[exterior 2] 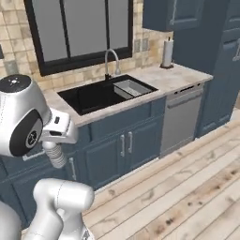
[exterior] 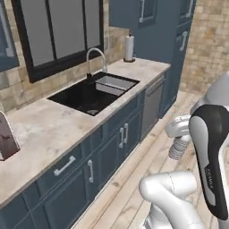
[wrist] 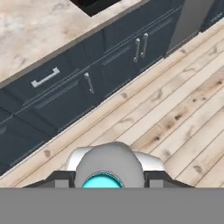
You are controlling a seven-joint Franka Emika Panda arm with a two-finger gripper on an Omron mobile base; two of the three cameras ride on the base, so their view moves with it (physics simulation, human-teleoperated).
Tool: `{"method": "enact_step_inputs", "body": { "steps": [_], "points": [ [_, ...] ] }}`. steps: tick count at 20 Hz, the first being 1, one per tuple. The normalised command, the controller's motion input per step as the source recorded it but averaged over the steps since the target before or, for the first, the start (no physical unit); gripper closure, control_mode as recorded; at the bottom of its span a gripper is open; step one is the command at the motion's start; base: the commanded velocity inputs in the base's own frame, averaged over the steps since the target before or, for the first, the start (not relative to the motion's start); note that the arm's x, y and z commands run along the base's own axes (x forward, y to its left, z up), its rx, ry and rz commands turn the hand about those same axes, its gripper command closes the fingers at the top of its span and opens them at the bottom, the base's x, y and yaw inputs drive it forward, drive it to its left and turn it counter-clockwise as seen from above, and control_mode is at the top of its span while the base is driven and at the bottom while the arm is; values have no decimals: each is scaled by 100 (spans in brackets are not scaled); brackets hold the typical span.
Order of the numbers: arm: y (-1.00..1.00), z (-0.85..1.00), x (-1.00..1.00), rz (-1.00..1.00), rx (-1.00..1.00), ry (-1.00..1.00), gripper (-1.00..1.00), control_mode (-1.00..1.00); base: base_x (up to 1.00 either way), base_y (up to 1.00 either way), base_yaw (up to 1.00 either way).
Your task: Place the drinks on the dining counter in a tight cluster.
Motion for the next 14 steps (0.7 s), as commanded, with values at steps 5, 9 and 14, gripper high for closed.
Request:
{"method": "enact_step_inputs", "body": {
  "steps": [5,9,14],
  "points": [
    [0,0,0,0,0,0,100,100,43,0,-80],
    [0,0,0,0,0,0,100,100,55,0,-77],
    [0,0,0,0,0,0,100,100,82,0,-66]
  ]
}}
